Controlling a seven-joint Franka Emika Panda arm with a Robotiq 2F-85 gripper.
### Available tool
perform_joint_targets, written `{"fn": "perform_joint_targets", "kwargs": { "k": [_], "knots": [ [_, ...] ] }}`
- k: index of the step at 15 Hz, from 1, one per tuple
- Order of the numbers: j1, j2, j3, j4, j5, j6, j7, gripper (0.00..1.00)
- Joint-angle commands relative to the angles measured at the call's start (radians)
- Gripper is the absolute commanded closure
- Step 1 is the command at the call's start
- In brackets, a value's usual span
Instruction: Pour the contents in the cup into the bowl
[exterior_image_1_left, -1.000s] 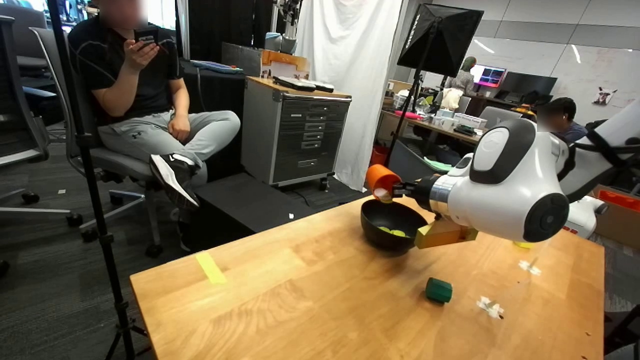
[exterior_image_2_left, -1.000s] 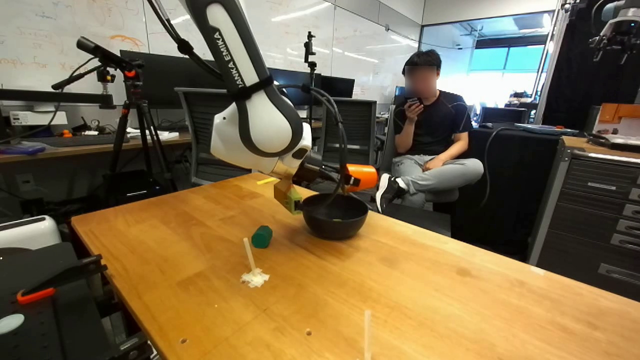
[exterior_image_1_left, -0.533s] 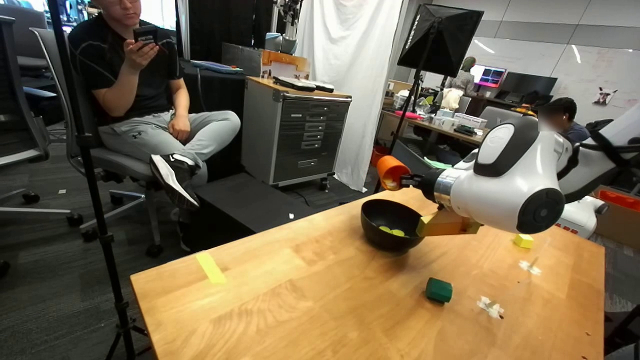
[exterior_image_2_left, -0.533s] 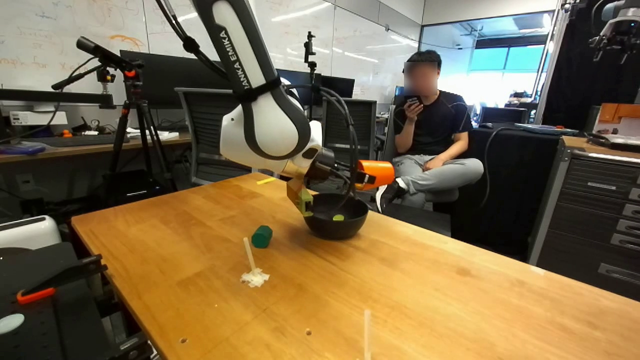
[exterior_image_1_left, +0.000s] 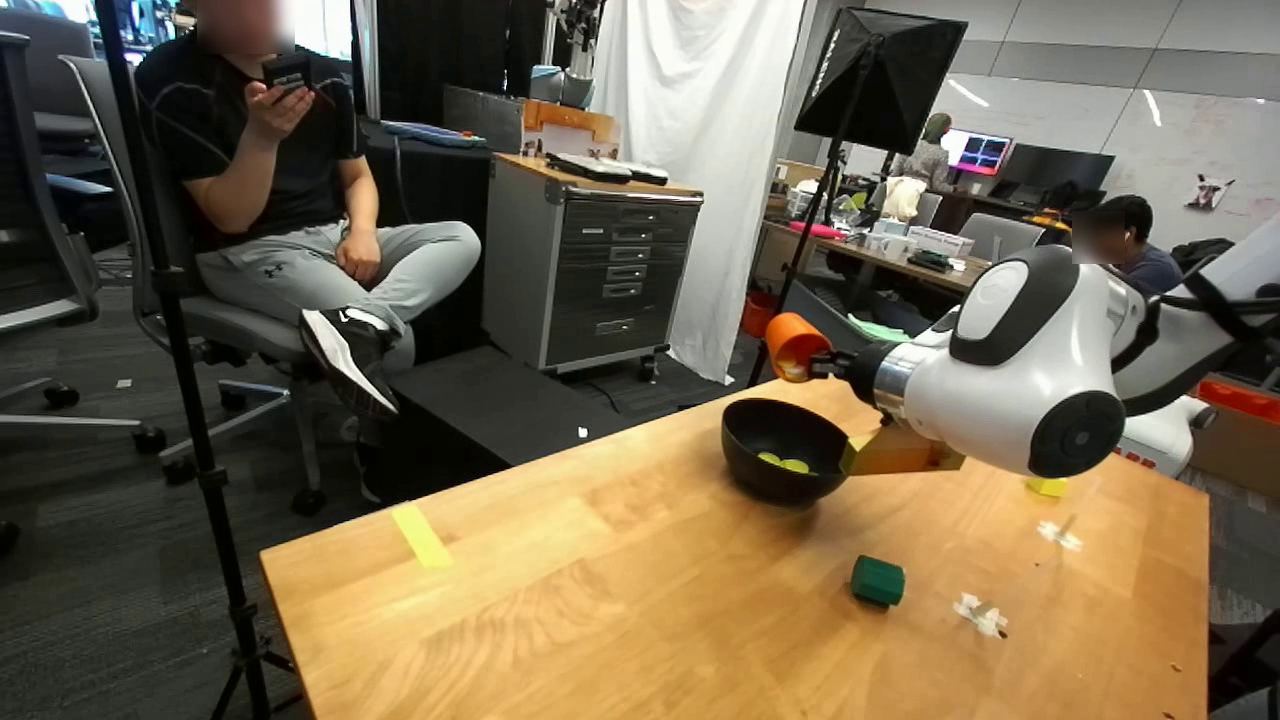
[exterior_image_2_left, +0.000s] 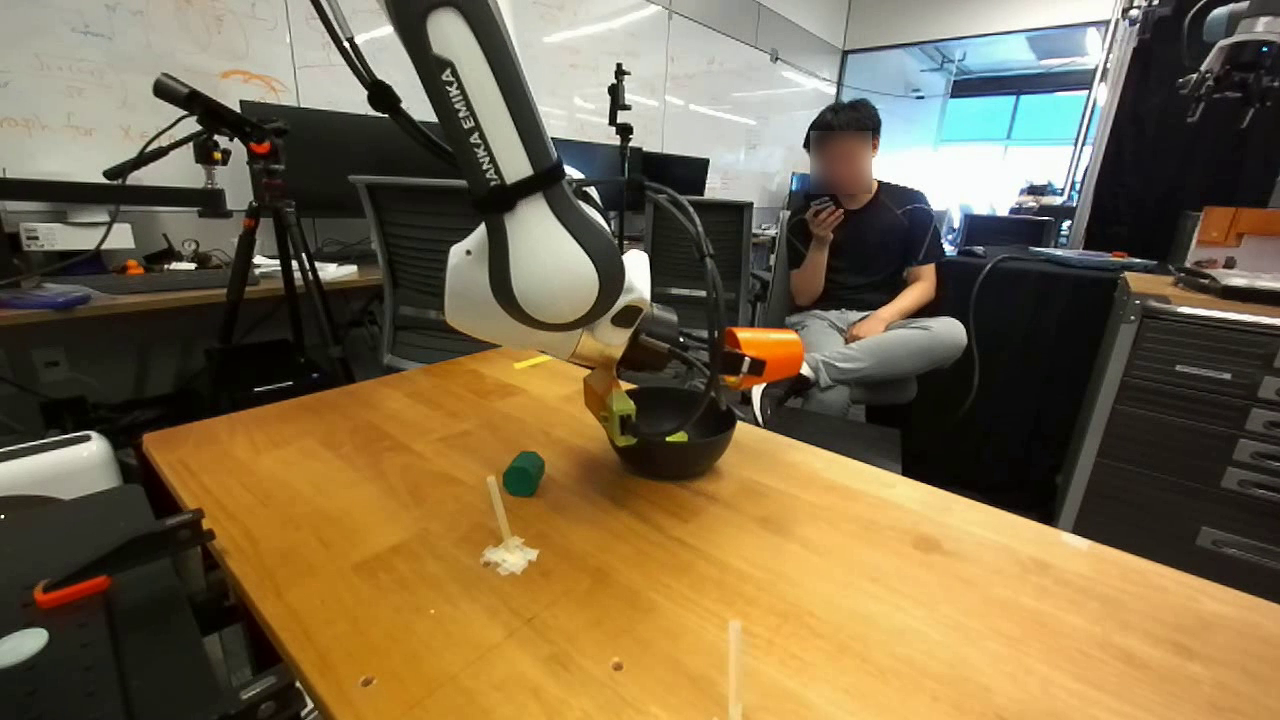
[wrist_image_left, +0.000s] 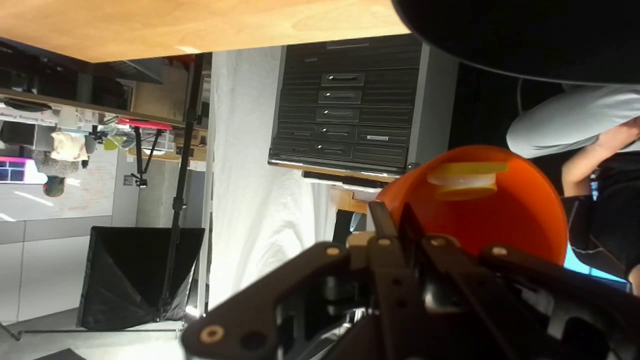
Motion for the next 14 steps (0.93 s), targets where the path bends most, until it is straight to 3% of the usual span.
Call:
{"fn": "perform_joint_targets", "kwargs": {
  "k": [1, 14],
  "knots": [
    [0.05, -0.008, -0.036, -0.022, -0.018, -0.041, 0.042, 0.98],
    [0.121, -0.014, -0.055, -0.04, -0.018, -0.124, 0.042, 0.98]
  ]
}}
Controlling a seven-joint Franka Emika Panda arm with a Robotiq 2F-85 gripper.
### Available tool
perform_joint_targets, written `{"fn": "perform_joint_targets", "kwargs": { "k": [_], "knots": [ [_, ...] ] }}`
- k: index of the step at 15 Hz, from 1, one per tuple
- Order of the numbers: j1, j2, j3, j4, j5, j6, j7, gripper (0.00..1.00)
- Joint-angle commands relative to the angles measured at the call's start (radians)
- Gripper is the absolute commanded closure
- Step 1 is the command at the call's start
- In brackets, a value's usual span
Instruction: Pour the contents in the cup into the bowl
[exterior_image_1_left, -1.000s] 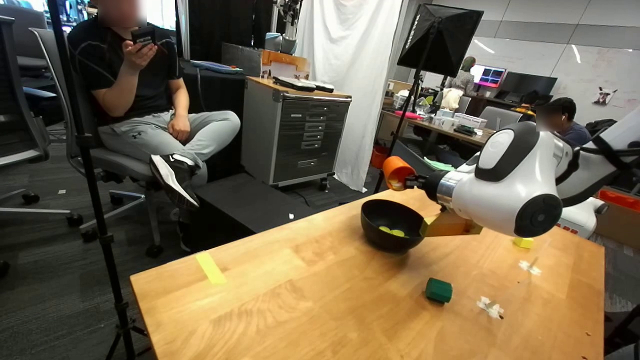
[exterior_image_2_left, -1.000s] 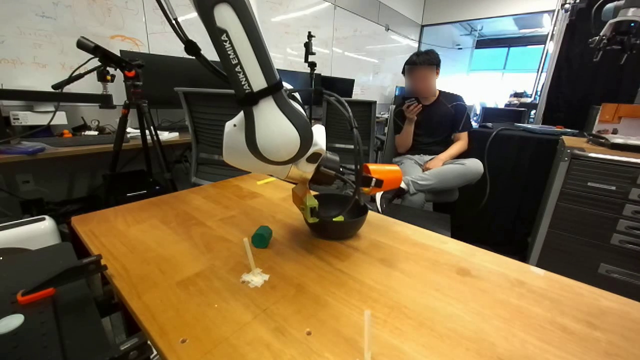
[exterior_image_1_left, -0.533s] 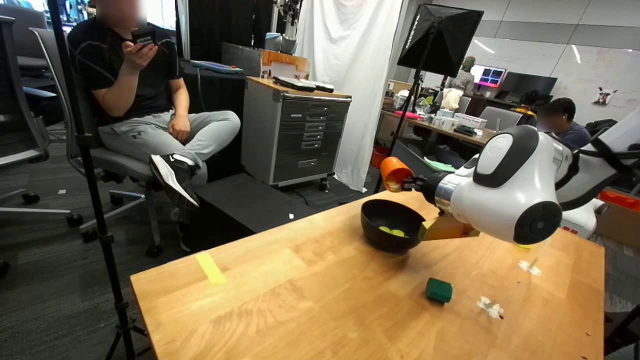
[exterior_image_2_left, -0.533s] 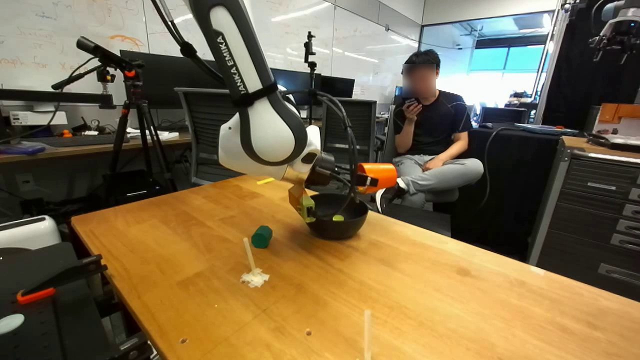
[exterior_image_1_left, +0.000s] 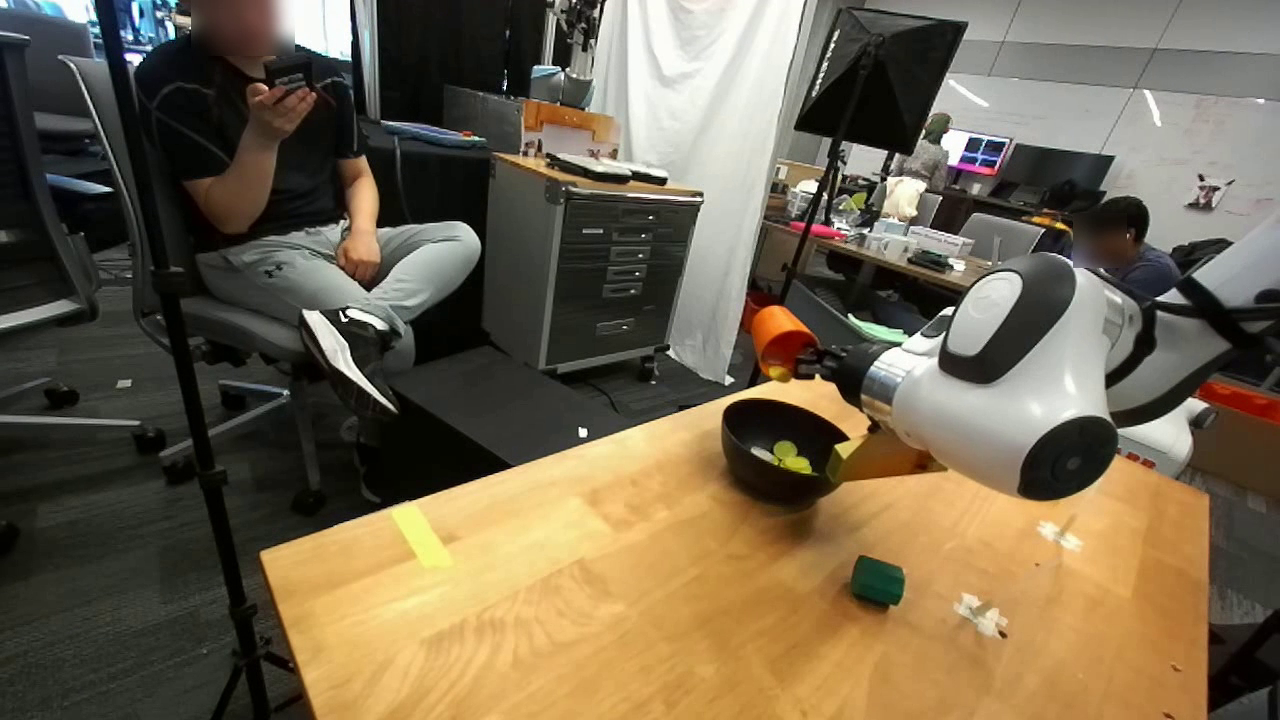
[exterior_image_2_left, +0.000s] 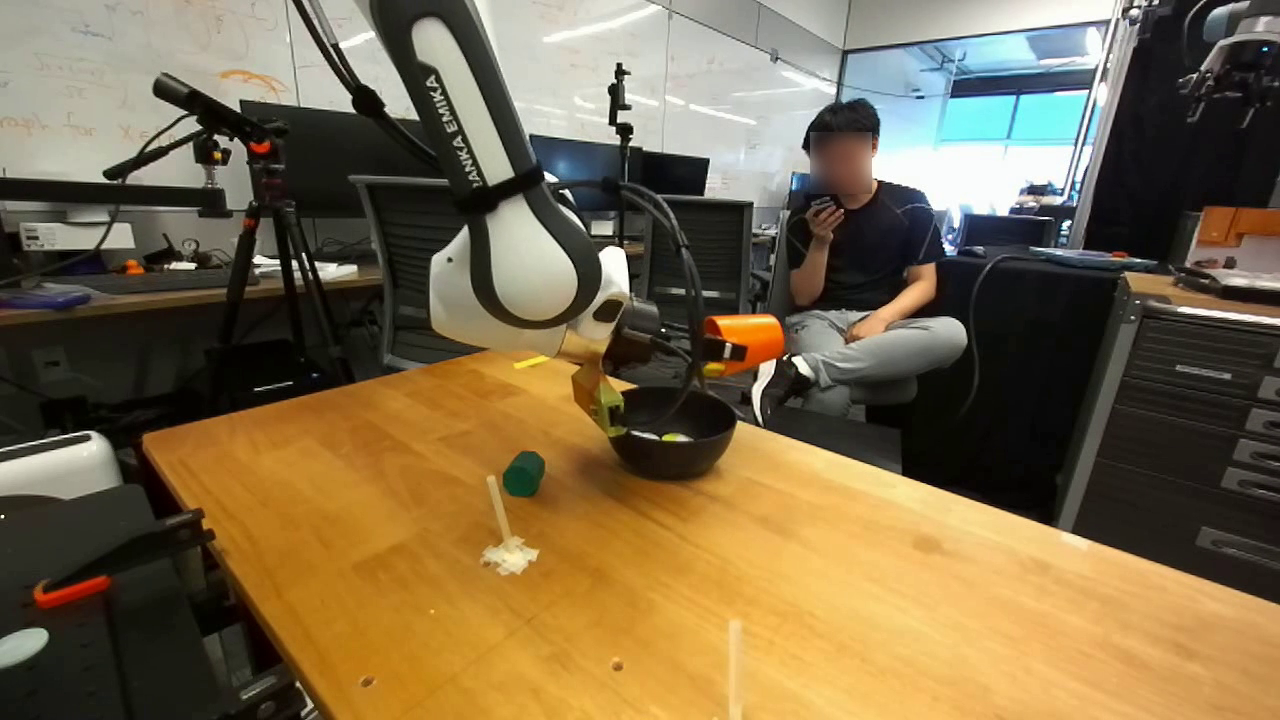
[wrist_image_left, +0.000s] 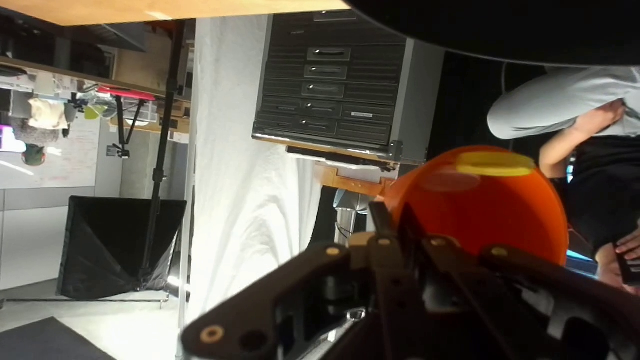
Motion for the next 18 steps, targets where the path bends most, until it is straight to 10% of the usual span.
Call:
{"fn": "perform_joint_targets", "kwargs": {
  "k": [1, 18],
  "knots": [
    [0.041, -0.016, -0.027, -0.027, -0.018, -0.063, 0.042, 0.98],
    [0.025, -0.011, -0.035, -0.06, -0.018, -0.105, 0.041, 0.98]
  ]
}}
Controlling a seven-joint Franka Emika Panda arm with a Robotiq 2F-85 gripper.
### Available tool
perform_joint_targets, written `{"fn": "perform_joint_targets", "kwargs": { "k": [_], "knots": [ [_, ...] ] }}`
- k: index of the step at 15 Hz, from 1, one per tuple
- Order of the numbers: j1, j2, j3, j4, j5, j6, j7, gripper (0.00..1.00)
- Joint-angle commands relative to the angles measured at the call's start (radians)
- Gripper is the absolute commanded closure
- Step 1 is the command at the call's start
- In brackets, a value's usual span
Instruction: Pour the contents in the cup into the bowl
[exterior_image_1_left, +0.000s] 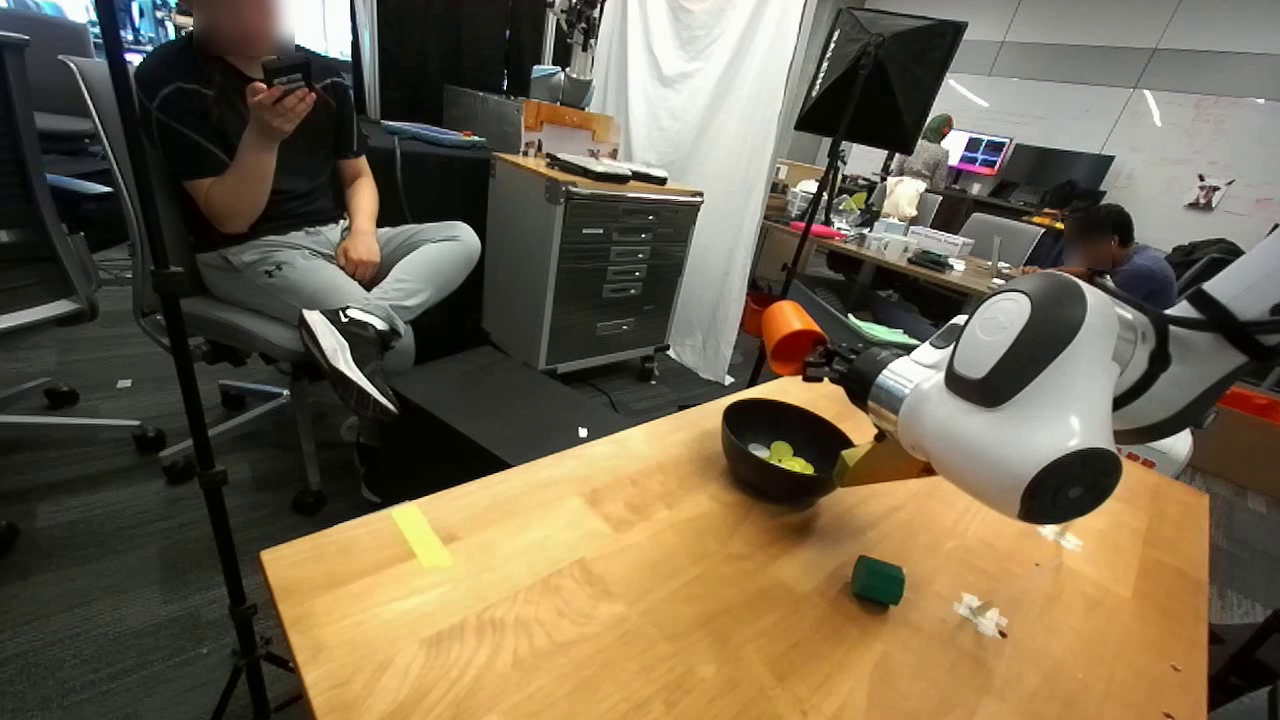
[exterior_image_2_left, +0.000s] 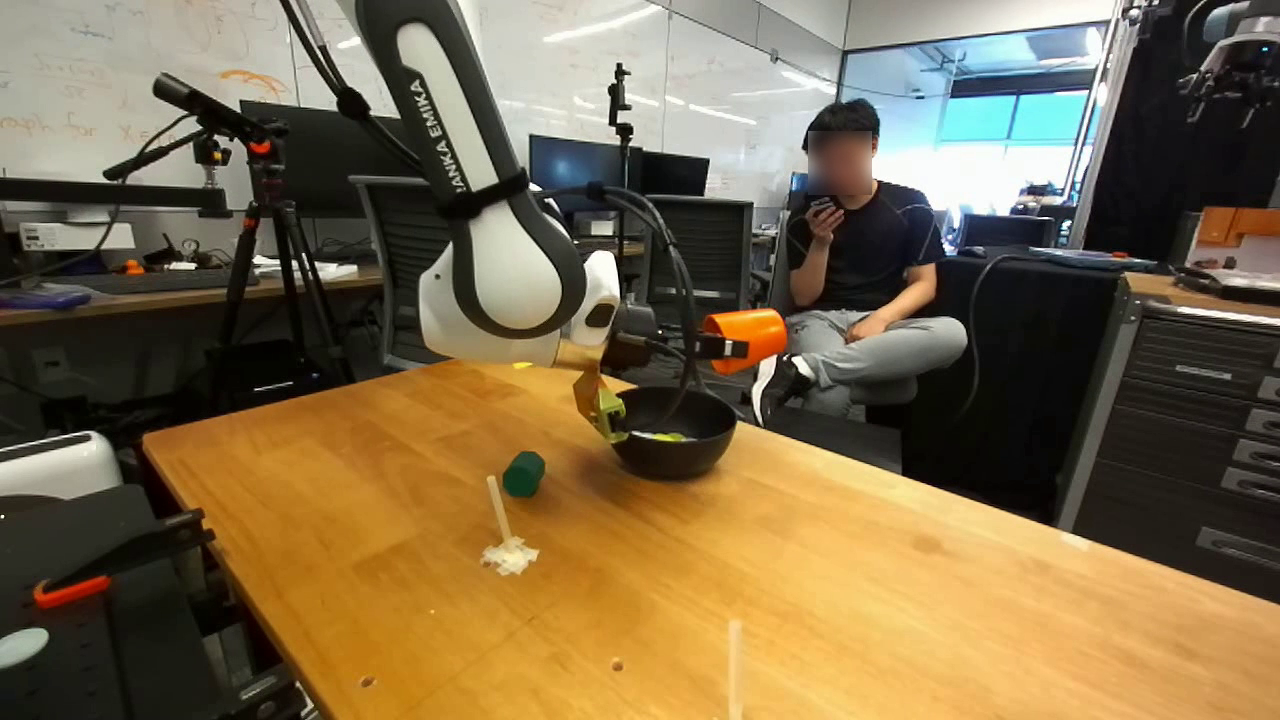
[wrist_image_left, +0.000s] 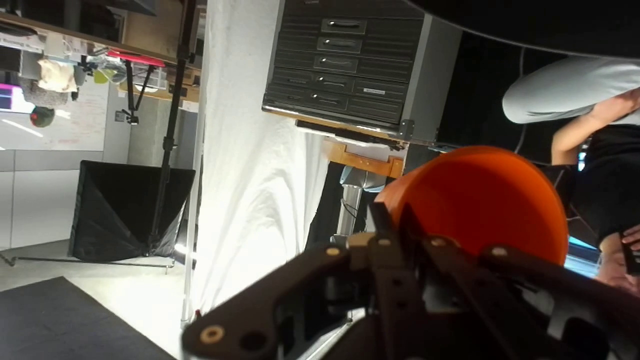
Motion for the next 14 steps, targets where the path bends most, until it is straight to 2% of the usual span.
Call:
{"fn": "perform_joint_targets", "kwargs": {
  "k": [1, 5, 11, 12, 14],
  "knots": [
    [-0.05, -0.012, 0.029, -0.017, -0.018, -0.006, 0.034, 0.98],
    [-0.133, -0.013, 0.101, -0.007, -0.014, 0.009, 0.034, 0.98],
    [-0.284, -0.01, 0.257, 0.001, -0.018, 0.011, 0.033, 0.98],
    [-0.275, -0.092, 0.246, -0.053, -0.018, 0.043, 0.033, 0.98],
    [-0.325, -0.134, 0.303, -0.082, -0.018, 0.061, 0.033, 0.98]
  ]
}}
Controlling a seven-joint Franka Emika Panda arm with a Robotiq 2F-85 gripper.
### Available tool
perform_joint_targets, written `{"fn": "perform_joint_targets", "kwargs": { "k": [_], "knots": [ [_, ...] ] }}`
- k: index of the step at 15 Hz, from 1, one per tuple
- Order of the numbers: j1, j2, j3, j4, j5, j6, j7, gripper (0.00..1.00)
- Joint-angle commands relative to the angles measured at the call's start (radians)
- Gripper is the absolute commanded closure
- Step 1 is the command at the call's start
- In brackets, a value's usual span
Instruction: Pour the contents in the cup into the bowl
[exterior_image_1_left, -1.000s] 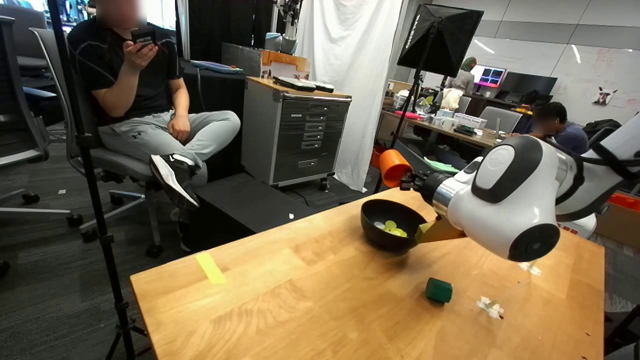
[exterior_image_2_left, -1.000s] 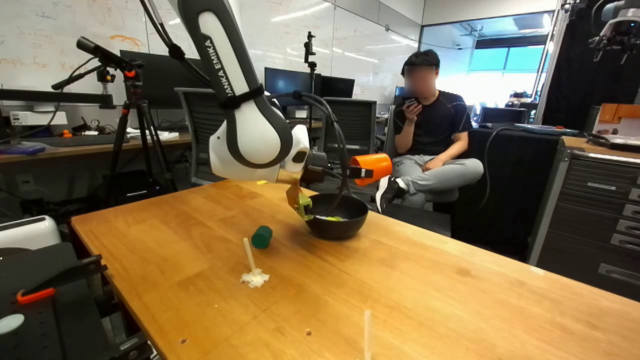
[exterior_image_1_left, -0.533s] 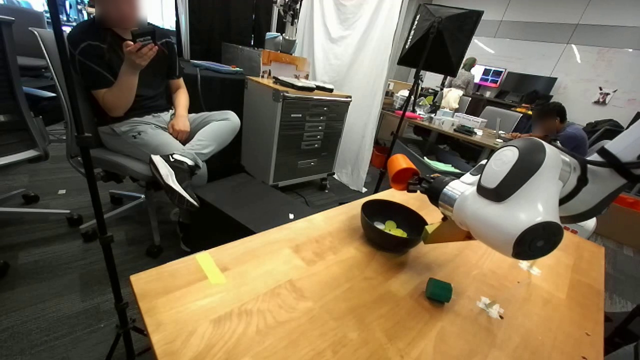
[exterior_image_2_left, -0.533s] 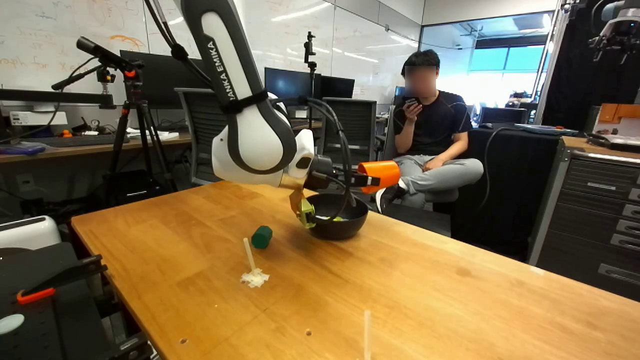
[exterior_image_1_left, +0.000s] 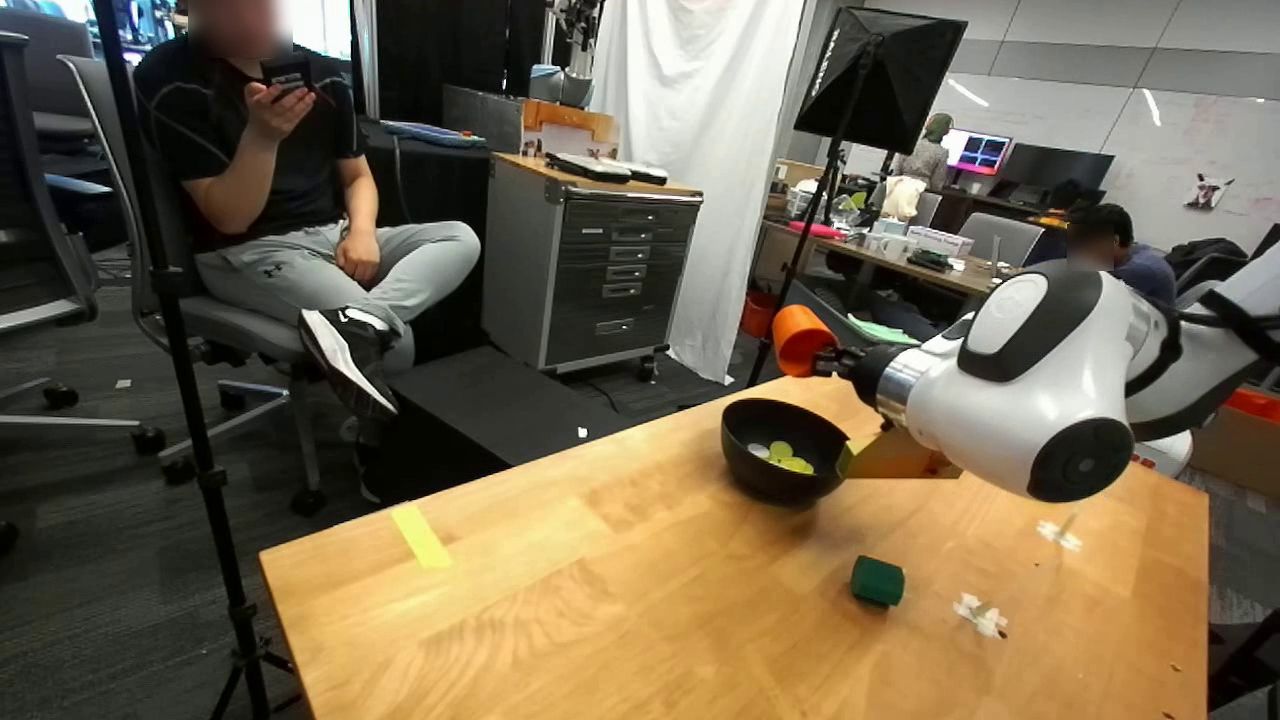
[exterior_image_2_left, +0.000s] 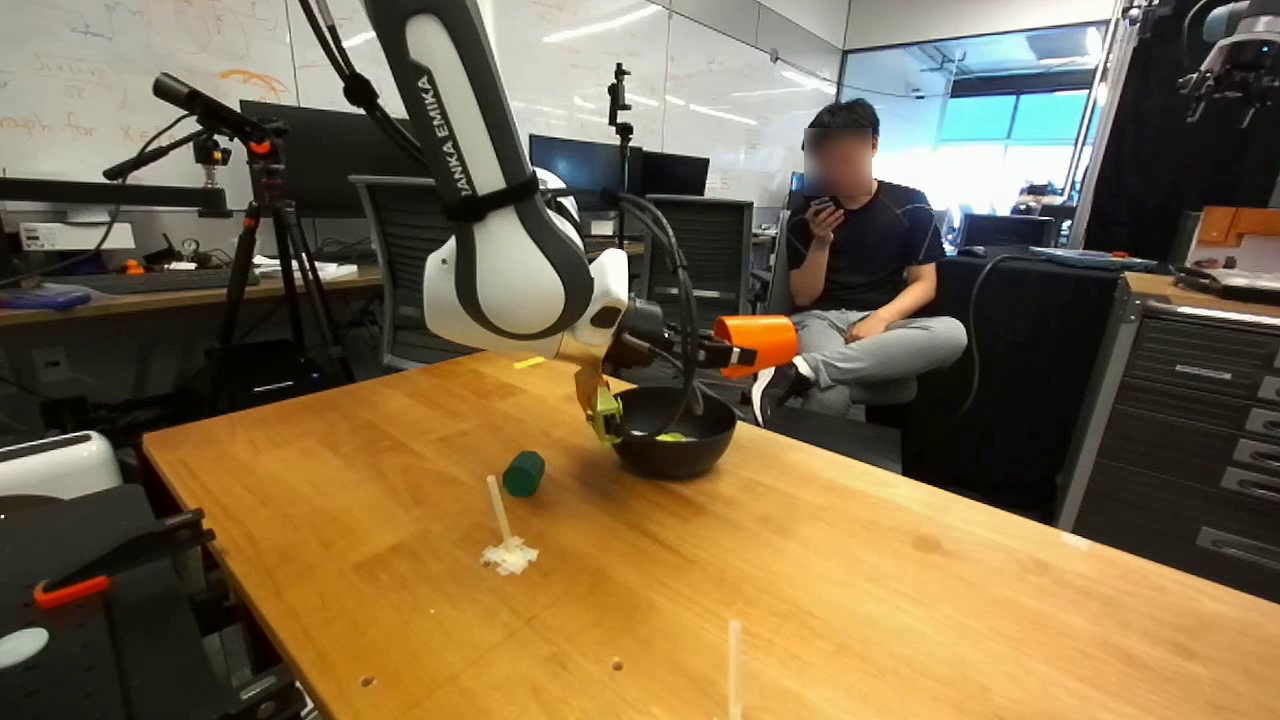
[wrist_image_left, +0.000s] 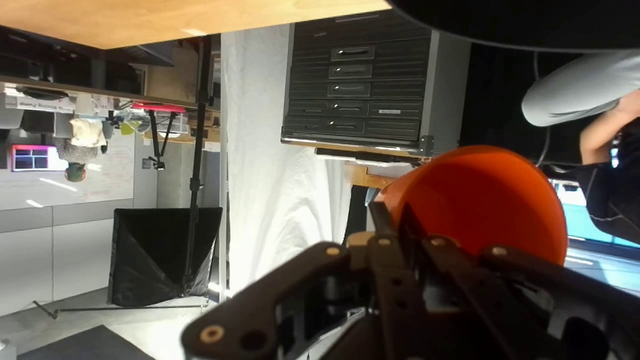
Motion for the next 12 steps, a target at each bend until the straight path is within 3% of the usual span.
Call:
{"fn": "perform_joint_targets", "kwargs": {
  "k": [1, 5, 12],
  "knots": [
    [-0.094, -0.142, 0.1, -0.082, -0.018, 0.066, 0.033, 0.98],
    [-0.289, -0.242, 0.282, -0.109, -0.018, 0.199, 0.034, 0.98],
    [-0.75, -0.284, 0.633, -0.033, -0.006, 0.5, 0.038, 0.98]
  ]
}}
